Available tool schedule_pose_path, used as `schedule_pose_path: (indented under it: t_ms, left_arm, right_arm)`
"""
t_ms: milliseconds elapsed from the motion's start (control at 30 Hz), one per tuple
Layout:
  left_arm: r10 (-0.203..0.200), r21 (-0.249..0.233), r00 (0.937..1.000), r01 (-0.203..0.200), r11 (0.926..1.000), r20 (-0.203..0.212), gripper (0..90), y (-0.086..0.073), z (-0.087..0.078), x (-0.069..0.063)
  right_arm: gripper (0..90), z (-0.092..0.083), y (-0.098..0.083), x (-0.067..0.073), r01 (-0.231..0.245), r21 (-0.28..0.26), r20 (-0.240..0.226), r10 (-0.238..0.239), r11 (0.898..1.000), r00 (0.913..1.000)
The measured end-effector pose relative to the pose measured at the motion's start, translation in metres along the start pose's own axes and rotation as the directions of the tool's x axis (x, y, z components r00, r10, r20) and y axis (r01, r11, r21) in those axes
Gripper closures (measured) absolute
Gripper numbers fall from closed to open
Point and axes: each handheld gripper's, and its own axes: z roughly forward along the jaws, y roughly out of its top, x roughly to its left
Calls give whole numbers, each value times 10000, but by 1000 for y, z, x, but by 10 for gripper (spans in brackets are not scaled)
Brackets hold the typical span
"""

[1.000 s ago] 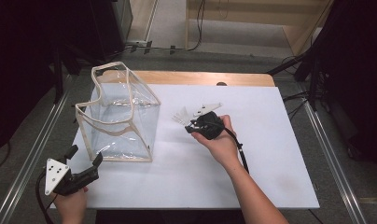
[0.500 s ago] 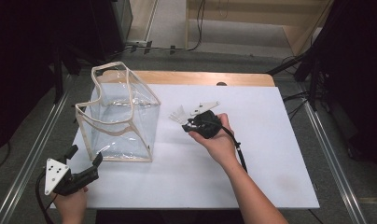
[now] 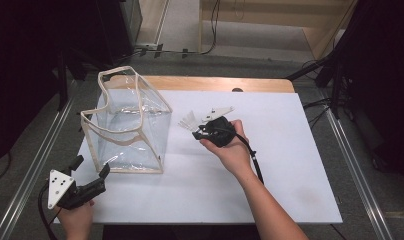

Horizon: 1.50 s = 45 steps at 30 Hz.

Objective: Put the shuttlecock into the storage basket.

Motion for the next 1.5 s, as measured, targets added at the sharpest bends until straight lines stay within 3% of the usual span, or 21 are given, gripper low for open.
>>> schedule_pose_path:
  t_ms: [1500]
  left_arm:
    - [-33,3,10000,33,10000,17,137,0,0,0]
  right_arm:
    - [630,-6,38,15,395,-632,-265,-413,9972,9988]
